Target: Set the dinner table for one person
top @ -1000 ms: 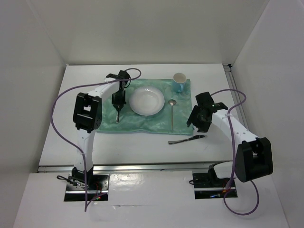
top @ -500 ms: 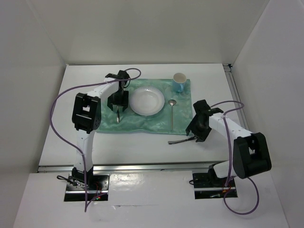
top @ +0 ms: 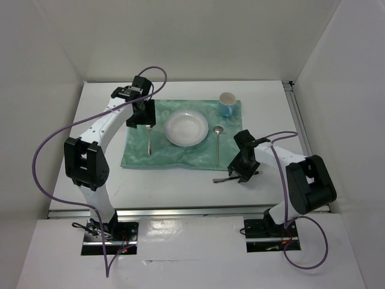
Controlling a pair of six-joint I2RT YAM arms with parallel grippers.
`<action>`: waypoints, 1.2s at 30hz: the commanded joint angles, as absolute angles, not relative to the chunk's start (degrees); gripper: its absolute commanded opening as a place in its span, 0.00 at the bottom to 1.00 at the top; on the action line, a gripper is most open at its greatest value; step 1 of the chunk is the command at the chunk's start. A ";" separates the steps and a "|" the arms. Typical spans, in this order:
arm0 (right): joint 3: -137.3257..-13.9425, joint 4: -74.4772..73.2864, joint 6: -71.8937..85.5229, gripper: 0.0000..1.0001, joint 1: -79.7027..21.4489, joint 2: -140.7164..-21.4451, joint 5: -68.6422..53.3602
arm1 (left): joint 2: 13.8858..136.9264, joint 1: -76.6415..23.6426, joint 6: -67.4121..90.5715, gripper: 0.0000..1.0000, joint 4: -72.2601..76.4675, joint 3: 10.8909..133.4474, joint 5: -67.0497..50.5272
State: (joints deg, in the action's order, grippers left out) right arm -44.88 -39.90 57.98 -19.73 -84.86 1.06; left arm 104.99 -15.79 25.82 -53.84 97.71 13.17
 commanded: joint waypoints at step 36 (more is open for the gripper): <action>-46.41 -53.00 78.05 0.33 -23.91 -89.82 15.47 | 104.33 -15.73 26.63 0.76 -53.79 96.77 12.66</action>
